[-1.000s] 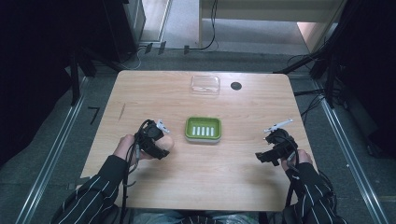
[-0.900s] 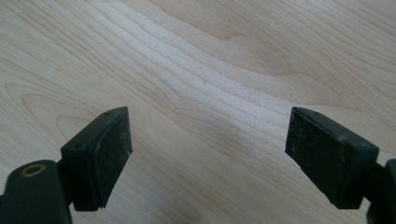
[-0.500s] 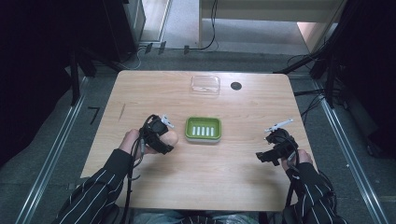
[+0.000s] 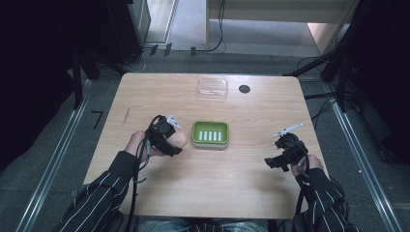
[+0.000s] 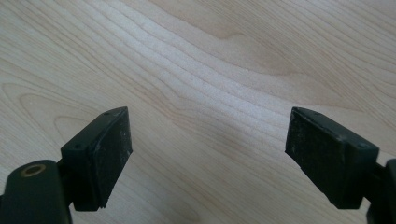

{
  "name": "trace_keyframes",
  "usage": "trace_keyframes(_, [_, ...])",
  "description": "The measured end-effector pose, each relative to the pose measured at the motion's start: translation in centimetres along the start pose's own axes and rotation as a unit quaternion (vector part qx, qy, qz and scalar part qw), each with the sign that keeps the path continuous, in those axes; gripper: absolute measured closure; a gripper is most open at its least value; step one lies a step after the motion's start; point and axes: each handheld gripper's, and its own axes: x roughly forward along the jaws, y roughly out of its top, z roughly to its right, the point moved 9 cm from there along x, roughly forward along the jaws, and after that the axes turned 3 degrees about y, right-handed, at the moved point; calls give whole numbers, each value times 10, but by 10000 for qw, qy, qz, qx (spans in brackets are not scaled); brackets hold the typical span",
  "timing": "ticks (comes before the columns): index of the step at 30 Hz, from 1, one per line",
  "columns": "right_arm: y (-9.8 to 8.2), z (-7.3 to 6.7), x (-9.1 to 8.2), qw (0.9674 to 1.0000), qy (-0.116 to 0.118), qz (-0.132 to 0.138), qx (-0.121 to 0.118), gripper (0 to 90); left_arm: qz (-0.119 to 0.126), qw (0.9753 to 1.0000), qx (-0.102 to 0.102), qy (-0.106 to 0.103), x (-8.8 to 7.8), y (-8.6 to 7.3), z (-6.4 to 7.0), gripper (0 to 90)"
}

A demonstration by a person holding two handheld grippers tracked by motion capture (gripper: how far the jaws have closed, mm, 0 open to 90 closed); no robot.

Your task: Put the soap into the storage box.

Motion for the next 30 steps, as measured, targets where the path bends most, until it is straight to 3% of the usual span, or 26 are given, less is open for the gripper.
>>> trace_keyframes(14, [0, -1, 2, 10000, 13, -42, -2, 154, 172, 9998, 112, 35, -3, 23, -3, 337])
trace_keyframes(30, [1, -1, 1, 10000, -6, -20, -28, 153, 352, 9992, 190, 48, -9, 37, -4, 337])
